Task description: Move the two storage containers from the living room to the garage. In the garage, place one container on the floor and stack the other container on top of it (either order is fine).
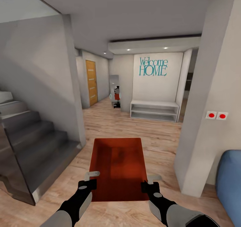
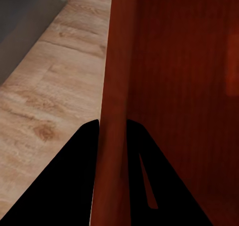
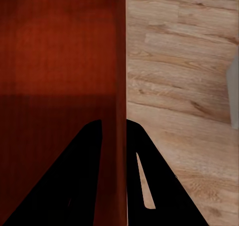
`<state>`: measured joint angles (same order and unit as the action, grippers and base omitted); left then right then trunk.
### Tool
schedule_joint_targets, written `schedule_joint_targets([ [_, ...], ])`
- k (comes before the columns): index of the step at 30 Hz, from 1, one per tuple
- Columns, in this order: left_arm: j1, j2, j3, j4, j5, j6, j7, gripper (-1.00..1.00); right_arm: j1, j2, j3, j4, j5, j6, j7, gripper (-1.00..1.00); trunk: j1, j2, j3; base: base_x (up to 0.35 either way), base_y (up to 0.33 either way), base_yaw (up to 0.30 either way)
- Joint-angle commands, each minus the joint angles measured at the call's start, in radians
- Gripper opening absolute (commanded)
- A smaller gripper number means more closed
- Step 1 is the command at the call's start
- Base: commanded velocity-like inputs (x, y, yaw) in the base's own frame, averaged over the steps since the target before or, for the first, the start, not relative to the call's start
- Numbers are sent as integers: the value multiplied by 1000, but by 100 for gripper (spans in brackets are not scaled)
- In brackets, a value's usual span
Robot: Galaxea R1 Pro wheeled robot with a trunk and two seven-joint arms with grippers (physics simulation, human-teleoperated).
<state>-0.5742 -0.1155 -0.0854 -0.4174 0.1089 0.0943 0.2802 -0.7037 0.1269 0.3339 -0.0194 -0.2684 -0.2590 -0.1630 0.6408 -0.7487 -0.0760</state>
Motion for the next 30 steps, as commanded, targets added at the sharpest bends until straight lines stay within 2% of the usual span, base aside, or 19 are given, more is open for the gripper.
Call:
schedule_joint_targets([
  [1,-1,43,15,-3,5,7,14,-100,0,0,-21,-2,11,1,-1,-100,1,-1,-2,322,0,0],
  [30,-1,44,15,-3,5,7,13,-100,0,0,-21,-2,11,1,-1,-100,1,-1,-2,322,0,0],
])
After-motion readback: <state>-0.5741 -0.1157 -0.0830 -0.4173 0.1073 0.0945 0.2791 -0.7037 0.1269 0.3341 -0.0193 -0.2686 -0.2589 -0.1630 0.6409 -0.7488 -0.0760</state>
